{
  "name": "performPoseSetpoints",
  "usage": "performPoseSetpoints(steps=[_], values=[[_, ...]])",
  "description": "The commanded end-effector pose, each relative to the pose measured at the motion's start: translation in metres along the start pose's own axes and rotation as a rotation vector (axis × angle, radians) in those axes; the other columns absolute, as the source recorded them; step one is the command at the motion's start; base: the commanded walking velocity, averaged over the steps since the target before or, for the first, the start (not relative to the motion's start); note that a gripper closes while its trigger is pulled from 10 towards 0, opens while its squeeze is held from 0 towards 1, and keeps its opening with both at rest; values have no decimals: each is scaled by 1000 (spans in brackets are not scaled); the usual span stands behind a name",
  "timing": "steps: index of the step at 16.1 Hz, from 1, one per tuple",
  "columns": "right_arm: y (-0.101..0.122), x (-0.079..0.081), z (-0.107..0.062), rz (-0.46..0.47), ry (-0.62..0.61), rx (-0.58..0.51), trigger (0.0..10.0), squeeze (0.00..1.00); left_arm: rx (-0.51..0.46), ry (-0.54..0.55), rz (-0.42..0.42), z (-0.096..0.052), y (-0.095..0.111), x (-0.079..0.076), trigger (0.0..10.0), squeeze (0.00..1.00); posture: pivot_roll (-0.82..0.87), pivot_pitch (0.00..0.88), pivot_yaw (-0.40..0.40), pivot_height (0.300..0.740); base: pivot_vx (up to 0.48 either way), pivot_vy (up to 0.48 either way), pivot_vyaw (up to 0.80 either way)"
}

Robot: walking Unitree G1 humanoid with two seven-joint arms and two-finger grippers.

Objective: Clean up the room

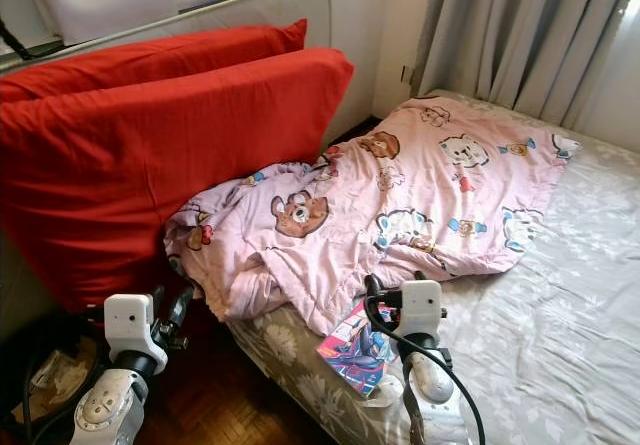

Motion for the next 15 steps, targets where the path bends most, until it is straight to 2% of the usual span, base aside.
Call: performPoseSetpoints(steps=[1, 6, 8, 11, 15], values=[[2, 0, -2, 3, 0, -16, 10000, 0, 8, -6, -5, 1, 0, -2, 10000, 0, -18, 20, -23, 684, 0, 0, 0], [4, 4, -1, 13, 17, -20, 10000, 0, 14, -11, -8, 2, 2, -4, 10000, 0, -19, 39, -24, 684, 0, 0, 0], [5, 4, -2, -11, 20, -25, 10000, 0, 16, -14, -10, 2, 1, -6, 10000, 0, -16, 43, -24, 684, 0, 0, 0], [5, 6, -2, -3, 31, -26, 10000, 0, 19, -17, -10, 3, 1, -7, 10000, 0, -16, 46, -22, 684, 0, 0, 717], [3, 6, -3, 31, 14, -14, 10000, 0, 26, -31, -6, 3, 1, -8, 10000, 0, -12, 51, -18, 684, 0, 0, 0]])
Point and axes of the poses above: a point about 5 cm out from each wrist's last joint towards the gripper, its own z axis pointing out of the wrist towards the gripper, its own y axis along the axis of the wrist's last joint, x = y × z, the point moved 3 cm from there along z, pointing out of the wrist towards the gripper, and after that the axes turned 5 degrees about -z, right-handed, at the moved point
